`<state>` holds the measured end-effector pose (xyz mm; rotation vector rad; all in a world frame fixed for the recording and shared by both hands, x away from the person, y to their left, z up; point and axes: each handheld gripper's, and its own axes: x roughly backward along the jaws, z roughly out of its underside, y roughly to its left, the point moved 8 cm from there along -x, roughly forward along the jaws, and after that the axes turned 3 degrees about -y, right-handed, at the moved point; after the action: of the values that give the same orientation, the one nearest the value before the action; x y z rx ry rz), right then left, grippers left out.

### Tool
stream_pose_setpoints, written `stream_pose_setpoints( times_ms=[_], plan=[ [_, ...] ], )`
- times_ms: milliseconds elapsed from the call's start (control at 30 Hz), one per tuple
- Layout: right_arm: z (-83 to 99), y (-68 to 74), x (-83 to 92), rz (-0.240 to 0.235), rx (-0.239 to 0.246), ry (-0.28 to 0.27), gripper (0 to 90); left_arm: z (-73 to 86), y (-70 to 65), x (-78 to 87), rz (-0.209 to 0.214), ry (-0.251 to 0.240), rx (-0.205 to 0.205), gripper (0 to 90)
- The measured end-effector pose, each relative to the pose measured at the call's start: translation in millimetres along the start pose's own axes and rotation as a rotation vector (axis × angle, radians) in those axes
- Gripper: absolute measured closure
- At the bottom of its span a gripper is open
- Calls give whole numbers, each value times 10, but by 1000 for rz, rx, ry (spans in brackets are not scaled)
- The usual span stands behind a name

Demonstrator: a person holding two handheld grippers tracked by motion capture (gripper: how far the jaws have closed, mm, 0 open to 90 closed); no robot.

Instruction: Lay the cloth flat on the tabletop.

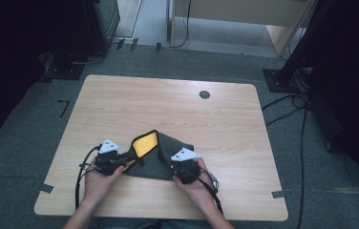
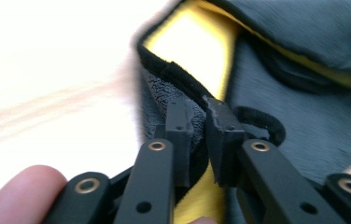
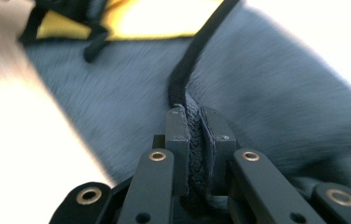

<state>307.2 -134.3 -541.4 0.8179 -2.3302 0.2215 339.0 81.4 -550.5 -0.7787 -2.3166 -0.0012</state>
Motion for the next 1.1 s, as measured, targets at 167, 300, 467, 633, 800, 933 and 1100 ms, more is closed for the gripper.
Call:
stream_pose_setpoints(
  times_ms=[167, 300, 467, 633, 800, 933, 1100],
  plan=[
    [-390, -719, 264, 237, -84, -170, 778, 39, 351, 96, -78, 2, 88, 714],
    [-453, -1243, 391, 412, -208, -211, 645, -15, 493, 179, -115, -51, 151, 561],
    [-454, -1042, 461, 275, -166, -229, 567, -46, 453, 168, -80, -86, 163, 478],
    [-294, -566, 281, 91, -147, -164, 519, 2, 345, 53, -80, -38, 119, 406],
    [-84, -96, -127, 14, 11, -37, 464, 69, 370, -42, -146, 11, 89, 425],
    [44, -106, -312, 60, 35, 23, 505, 70, 513, 30, -224, 0, 113, 462],
    [29, -416, -141, 171, -29, -11, 789, 23, 648, 151, -245, -60, 169, 460]
  ],
)
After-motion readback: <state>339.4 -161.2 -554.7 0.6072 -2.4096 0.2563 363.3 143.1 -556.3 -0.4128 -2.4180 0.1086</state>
